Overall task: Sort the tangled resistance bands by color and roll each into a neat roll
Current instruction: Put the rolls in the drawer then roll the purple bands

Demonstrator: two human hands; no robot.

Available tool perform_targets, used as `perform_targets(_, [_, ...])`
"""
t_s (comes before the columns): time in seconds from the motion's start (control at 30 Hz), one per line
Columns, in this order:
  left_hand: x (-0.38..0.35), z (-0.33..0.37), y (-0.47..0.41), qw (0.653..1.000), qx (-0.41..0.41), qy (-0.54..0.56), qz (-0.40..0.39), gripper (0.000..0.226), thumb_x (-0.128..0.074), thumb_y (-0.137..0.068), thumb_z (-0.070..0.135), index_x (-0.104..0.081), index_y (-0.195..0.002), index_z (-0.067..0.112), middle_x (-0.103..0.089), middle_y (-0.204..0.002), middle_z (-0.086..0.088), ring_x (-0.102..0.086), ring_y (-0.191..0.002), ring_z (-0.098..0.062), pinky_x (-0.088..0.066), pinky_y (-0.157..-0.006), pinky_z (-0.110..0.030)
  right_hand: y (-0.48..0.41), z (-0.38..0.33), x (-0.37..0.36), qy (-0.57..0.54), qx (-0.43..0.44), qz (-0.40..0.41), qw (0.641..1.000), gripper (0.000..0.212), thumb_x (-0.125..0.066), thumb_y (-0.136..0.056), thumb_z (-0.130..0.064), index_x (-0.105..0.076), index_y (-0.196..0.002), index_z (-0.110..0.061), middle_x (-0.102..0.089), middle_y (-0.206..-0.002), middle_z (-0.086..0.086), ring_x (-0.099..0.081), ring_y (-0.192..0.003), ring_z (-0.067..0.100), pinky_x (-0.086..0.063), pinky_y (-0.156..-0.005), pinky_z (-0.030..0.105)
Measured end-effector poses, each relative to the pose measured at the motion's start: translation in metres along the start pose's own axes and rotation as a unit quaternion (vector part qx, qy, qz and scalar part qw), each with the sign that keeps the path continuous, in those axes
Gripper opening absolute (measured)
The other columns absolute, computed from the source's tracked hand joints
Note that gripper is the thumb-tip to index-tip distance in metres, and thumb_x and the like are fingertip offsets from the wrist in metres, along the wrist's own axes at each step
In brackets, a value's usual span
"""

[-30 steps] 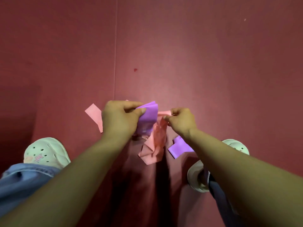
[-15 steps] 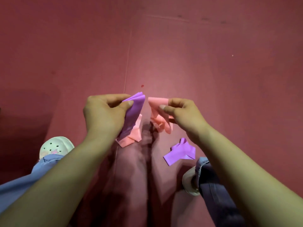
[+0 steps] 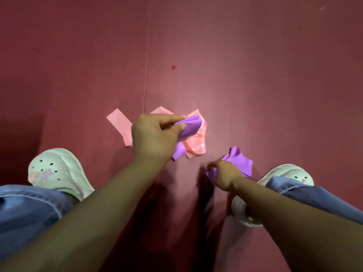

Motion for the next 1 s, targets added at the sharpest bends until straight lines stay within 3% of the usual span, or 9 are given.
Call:
perform_targets(0.13, [-0.011, -0.024, 0.003, 1.0, 0.01, 0.009, -0.015, 0.026, -0.072, -0.078, 0.0, -0.076, -0.091, 0.022, -0.071, -0.073, 0.008, -0.064, -0.061, 0.0, -0.053, -0.059, -0.015, -0.008, 0.0, -0.026, 0.07, 0.053, -0.045, 0.995, 0.04, -0.055, -0.086, -0.013, -0.048, -0.125, -0.008, -0.048, -0.13, 0.014, -0.051, -0.117, 0.029, -0.043, -0.088, 0.033])
perform_targets(0.23, [-0.008, -0.037, 0.004, 0.999, 0.036, 0.009, -0.014, 0.021, -0.072, -0.08, 0.001, -0.077, -0.097, 0.012, -0.073, -0.08, 0.003, -0.065, -0.064, -0.002, -0.049, -0.056, -0.01, -0.013, 0.004, -0.033, 0.142, 0.059, -0.059, 0.986, 0.047, -0.056, -0.086, -0.011, -0.041, -0.131, -0.008, -0.044, -0.133, 0.014, -0.049, -0.12, 0.03, -0.044, -0.09, 0.037])
perform_targets(0.4, [-0.009, -0.045, 0.008, 0.998, 0.063, 0.011, -0.02, 0.02, -0.073, -0.079, 0.002, -0.077, -0.097, 0.011, -0.074, -0.085, -0.001, -0.07, -0.076, -0.014, -0.057, -0.074, -0.025, -0.021, 0.009, -0.032, 0.21, 0.068, -0.046, 0.974, 0.049, -0.055, -0.09, -0.012, -0.042, -0.137, -0.015, -0.037, -0.14, 0.011, -0.052, -0.119, 0.03, -0.049, -0.084, 0.038])
perform_targets(0.53, [-0.015, -0.044, 0.01, 0.998, 0.055, 0.02, -0.017, 0.02, -0.073, -0.079, -0.001, -0.077, -0.095, 0.01, -0.069, -0.071, 0.008, -0.061, -0.056, 0.0, -0.047, -0.051, -0.009, -0.025, 0.008, -0.028, 0.259, 0.126, -0.028, 0.957, 0.034, -0.054, -0.093, -0.02, -0.049, -0.123, -0.005, -0.027, -0.141, 0.015, -0.059, -0.105, 0.03, -0.044, -0.077, 0.035])
perform_targets(0.63, [-0.02, -0.049, 0.009, 0.996, 0.07, 0.05, -0.017, 0.021, -0.072, -0.079, -0.003, -0.076, -0.096, 0.009, -0.067, -0.07, 0.009, -0.06, -0.05, 0.005, -0.043, -0.048, -0.005, -0.025, 0.009, -0.033, 0.265, 0.158, -0.035, 0.95, 0.03, -0.051, -0.094, -0.023, -0.052, -0.116, -0.002, -0.03, -0.137, 0.016, -0.06, -0.099, 0.03, -0.044, -0.08, 0.035])
perform_targets(0.8, [-0.018, -0.05, 0.009, 0.996, 0.076, 0.033, -0.018, 0.021, -0.073, -0.079, 0.0, -0.076, -0.097, 0.01, -0.069, -0.073, 0.007, -0.061, -0.054, 0.003, -0.046, -0.049, -0.008, -0.028, 0.005, -0.025, 0.228, 0.126, -0.01, 0.965, 0.052, -0.07, -0.079, -0.016, -0.045, -0.123, -0.003, -0.043, -0.128, 0.014, -0.054, -0.11, 0.03, -0.045, -0.08, 0.034])
perform_targets(0.87, [-0.012, -0.044, 0.006, 0.998, 0.061, 0.009, -0.015, 0.019, -0.073, -0.08, 0.002, -0.077, -0.096, 0.011, -0.072, -0.077, 0.004, -0.064, -0.062, -0.003, -0.049, -0.054, -0.012, -0.024, -0.006, -0.015, 0.183, 0.12, 0.016, 0.976, 0.045, -0.07, -0.082, -0.024, -0.054, -0.119, -0.004, -0.048, -0.123, 0.015, -0.053, -0.109, 0.029, -0.041, -0.084, 0.032])
perform_targets(0.93, [-0.005, -0.034, 0.003, 0.999, 0.045, -0.007, -0.008, 0.019, -0.073, -0.079, 0.004, -0.077, -0.096, 0.012, -0.073, -0.082, 0.0, -0.066, -0.072, -0.012, -0.055, -0.07, -0.023, -0.016, -0.019, 0.006, 0.115, 0.101, 0.062, 0.986, 0.033, -0.062, -0.088, -0.034, -0.067, -0.108, -0.008, -0.056, -0.112, 0.015, -0.057, -0.102, 0.031, -0.043, -0.085, 0.03])
perform_targets(1.0, [0.001, -0.017, 0.002, 0.999, 0.032, -0.012, 0.002, 0.021, -0.074, -0.078, 0.005, -0.077, -0.097, 0.012, -0.074, -0.085, -0.003, -0.066, -0.076, -0.018, -0.057, -0.083, -0.037, -0.003, -0.029, 0.036, 0.004, 0.066, 0.105, 0.992, 0.018, -0.066, -0.082, -0.022, -0.073, -0.094, -0.01, -0.064, -0.097, 0.013, -0.062, -0.09, 0.03, -0.048, -0.077, 0.029])
Point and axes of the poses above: each hand's wrist, its own y-axis away from the middle knuckle, its own x-axis out of the back of the hand, z = x × y, the point moved 8 cm from there along -y, towards the middle knuckle
